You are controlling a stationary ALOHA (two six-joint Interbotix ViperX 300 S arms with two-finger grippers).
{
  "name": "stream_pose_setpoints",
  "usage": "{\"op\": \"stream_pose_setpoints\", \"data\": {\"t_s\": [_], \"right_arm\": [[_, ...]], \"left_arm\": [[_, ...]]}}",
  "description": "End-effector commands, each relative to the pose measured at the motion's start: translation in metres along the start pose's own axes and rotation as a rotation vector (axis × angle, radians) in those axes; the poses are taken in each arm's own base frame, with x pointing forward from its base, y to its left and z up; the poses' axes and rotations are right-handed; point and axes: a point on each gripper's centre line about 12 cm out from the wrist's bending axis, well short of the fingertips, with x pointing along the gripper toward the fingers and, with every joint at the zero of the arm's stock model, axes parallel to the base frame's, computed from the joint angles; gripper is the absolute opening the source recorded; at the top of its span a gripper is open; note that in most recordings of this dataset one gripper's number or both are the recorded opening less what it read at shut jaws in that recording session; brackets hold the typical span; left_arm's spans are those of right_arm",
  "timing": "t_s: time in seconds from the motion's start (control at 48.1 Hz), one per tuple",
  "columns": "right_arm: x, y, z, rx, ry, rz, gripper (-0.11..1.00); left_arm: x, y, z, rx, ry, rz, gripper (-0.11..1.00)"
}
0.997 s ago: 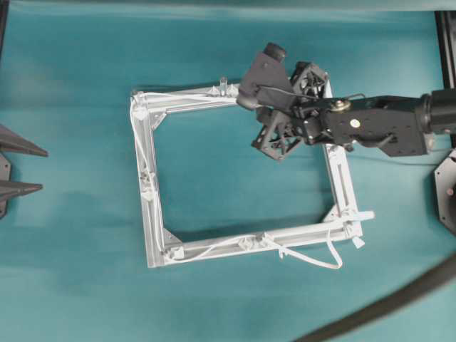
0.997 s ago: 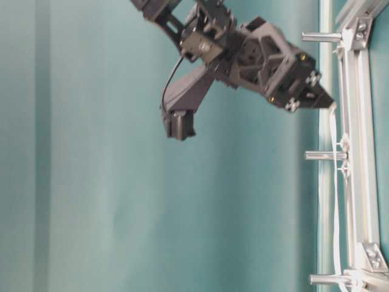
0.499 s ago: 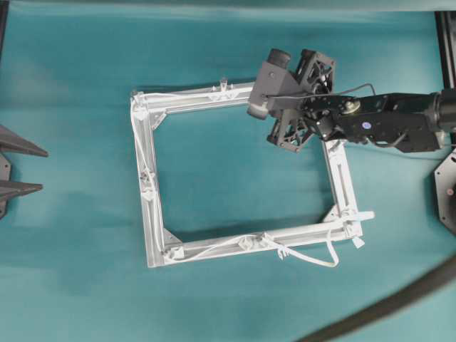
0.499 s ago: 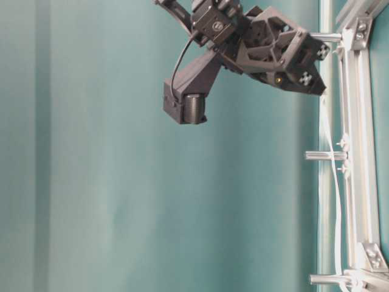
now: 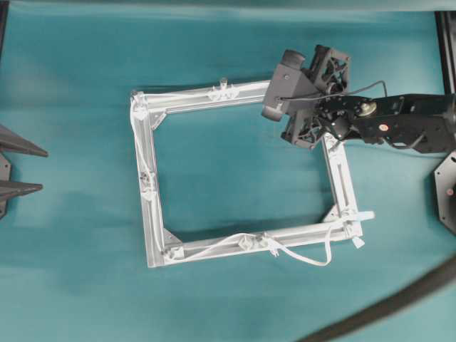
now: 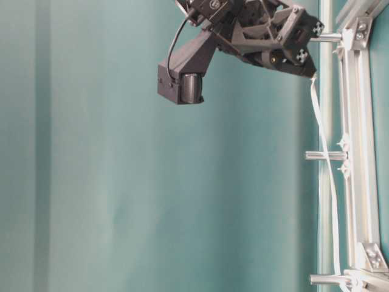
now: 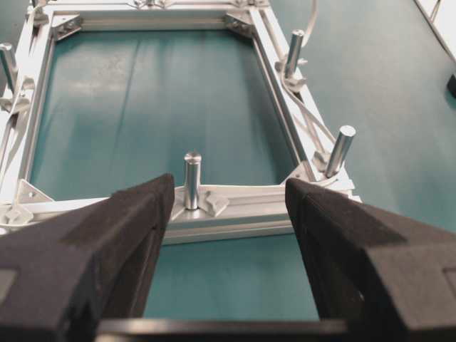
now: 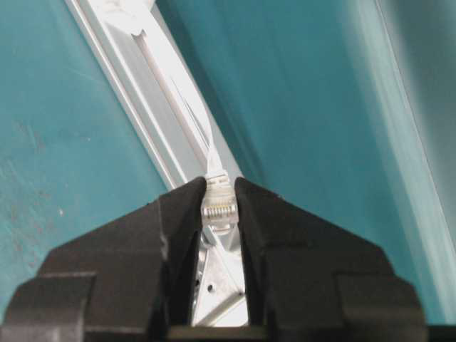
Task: Move the cable alternately left and right between 8 pins so it hooks onto each one.
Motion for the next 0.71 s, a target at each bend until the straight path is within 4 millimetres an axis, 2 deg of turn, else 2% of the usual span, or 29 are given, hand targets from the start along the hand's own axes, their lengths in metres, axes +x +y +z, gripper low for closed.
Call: {"op": "stream_pose_setpoints", "data": {"t_s": [0.0,0.686], "right_arm": [[-0.005,-0.011,0.005,0.032,-0.019,-0.019,0.17],[-0.008,-0.041,-0.002,0.076,0.034,-0.132,0.17]], "left_arm": [[0.000,0.000,0.007,0.004,-0.011,0.002,0.66],[0.000,0.000,0.007,0.004,-0.011,0.002,0.66]]}}
